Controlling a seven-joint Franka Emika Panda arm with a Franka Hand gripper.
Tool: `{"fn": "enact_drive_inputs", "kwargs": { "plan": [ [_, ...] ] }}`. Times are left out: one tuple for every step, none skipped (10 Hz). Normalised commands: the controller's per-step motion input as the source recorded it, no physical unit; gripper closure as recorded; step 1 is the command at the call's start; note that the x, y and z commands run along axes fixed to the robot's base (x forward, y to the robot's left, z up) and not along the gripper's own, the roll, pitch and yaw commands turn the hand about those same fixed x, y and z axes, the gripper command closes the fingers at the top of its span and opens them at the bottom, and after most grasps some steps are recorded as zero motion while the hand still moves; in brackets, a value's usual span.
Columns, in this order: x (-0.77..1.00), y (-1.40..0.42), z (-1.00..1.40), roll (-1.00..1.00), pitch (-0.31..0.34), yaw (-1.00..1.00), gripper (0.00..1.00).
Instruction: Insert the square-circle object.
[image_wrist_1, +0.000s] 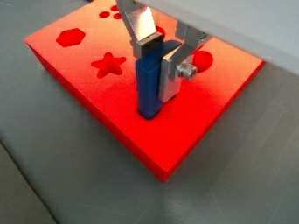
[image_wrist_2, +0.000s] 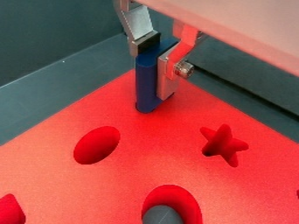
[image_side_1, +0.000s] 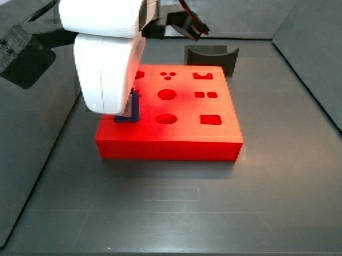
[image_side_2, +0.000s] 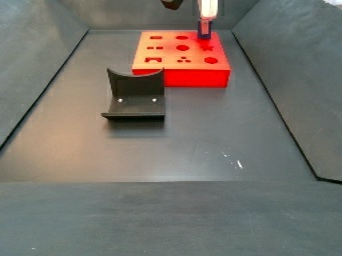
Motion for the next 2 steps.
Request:
{"fn": "enact_drive_inputs", "kwargs": {
  "plan": [
    [0.00, 0.00, 0.00, 0.00, 0.000, 0.00, 1.00],
    [0.00, 0.00, 0.00, 0.00, 0.000, 0.00, 1.00]
  ]
}}
